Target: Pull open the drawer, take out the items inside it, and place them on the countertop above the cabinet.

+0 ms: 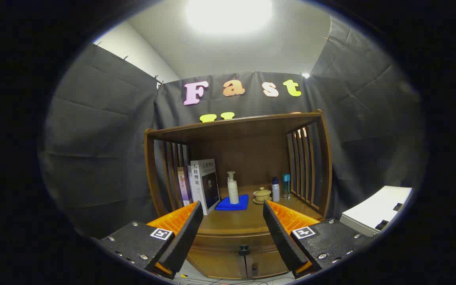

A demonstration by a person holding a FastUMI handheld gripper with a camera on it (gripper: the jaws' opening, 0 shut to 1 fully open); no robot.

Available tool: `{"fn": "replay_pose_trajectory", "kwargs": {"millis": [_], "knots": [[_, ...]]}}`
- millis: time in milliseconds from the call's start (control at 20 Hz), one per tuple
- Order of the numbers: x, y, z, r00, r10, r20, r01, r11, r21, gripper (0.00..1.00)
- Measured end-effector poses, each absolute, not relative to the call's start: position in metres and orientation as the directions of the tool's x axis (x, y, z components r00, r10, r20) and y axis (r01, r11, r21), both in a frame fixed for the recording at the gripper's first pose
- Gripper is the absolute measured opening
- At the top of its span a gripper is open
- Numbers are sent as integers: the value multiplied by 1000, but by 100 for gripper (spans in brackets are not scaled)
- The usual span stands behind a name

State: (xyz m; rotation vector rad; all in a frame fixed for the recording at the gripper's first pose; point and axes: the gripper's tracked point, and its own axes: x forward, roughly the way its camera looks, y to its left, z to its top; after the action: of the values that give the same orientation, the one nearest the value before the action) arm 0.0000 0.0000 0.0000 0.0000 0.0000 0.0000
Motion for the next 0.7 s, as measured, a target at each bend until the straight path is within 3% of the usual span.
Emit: {"fn": "replay_pose_trajectory", "kwargs": {"millis": [700], "knots": [[-2, 3, -5, 999, 18, -27, -18, 1000, 8, 94]]}}
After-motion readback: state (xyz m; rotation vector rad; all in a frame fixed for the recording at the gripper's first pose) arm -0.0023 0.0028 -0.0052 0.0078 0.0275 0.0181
